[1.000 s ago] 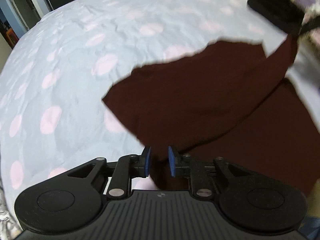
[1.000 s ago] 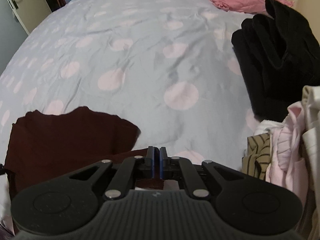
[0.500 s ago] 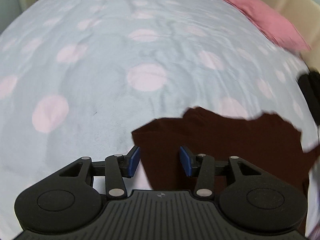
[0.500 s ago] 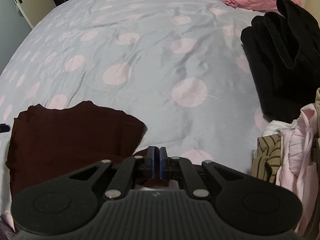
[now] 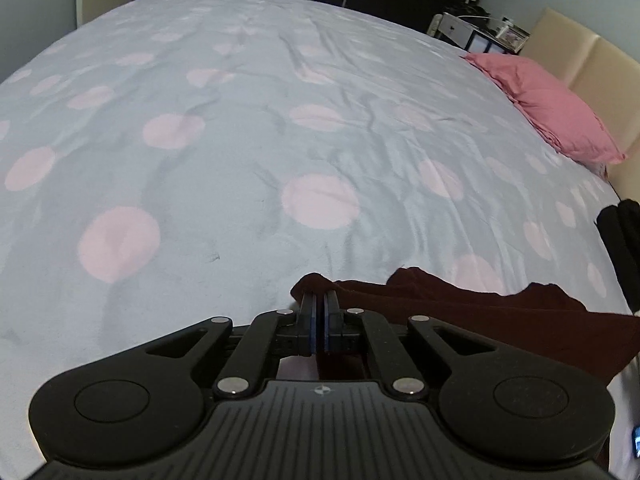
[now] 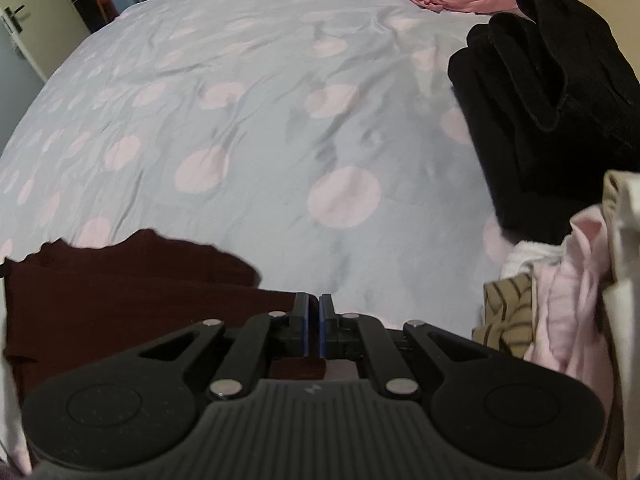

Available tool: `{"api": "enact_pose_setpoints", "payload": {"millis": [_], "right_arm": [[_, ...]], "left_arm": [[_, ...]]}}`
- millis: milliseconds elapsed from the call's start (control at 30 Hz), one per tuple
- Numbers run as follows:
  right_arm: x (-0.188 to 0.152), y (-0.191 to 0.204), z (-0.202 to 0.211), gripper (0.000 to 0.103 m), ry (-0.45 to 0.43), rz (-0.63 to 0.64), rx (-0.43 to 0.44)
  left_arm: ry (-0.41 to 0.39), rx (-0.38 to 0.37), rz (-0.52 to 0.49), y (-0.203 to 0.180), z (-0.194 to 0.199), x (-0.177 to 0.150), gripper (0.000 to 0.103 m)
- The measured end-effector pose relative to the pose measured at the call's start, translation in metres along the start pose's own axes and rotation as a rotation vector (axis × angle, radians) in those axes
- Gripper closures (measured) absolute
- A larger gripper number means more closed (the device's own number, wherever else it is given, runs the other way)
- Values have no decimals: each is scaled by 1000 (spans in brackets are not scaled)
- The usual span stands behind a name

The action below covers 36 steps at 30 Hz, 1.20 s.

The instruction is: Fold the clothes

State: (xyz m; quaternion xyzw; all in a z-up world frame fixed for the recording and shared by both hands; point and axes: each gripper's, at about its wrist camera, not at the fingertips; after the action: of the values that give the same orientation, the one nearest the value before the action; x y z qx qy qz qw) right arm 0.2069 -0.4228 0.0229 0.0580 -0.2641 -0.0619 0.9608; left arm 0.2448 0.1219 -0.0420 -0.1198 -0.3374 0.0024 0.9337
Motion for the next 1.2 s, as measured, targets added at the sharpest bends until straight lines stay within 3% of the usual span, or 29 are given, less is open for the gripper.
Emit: {"api": "enact_pose_setpoints", "payload": {"millis": [133, 233, 367, 433, 500, 767, 833, 867, 900, 1067, 1200], "right_arm": [[4, 1, -19, 94, 22, 1, -18], [4, 1, -29, 80, 31, 6, -34], [-3, -4, -26, 78, 31, -3, -33], [-10, -5, -27, 77, 37, -14, -24], [-18, -6, -29, 69, 47, -27, -17], [-43, -9, -54, 70, 101, -83, -3], [-44, -10, -55, 80, 95, -109, 1], [-43, -9, -54, 91, 95, -117, 12], [-41, -7, -50, 93, 90, -122, 19], [-29, 10, -27, 94, 65, -148, 67], [-17, 46, -5, 94, 20, -77, 114]], "left_arm": [[10, 0, -23, -7, -8, -1, 101], [0, 15, -44, -10, -7, -2, 100], [-12, 25, -43, -9, 1, -3, 85], [-25, 33, -43, -9, 6, -4, 82], [-17, 41, -40, -9, 12, -4, 81], [39, 52, -53, -14, 43, -4, 80], [62, 55, -67, -18, 51, -4, 80], [74, 57, -78, -21, 55, -5, 80], [83, 58, -95, -24, 60, -5, 80], [85, 52, -145, -31, 80, -7, 80], [68, 37, -124, -35, 83, -5, 80]]}}
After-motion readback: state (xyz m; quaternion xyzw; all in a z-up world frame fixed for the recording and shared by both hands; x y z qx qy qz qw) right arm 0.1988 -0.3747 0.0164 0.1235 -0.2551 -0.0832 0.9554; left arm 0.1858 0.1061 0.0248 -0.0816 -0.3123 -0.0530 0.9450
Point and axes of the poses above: each gripper's, at about its wrist camera, not at the fingertips, and z roughly against the way its jaws point, y to its left, x to its top, and after that the axes turned 4 degrees about -y, right-handed
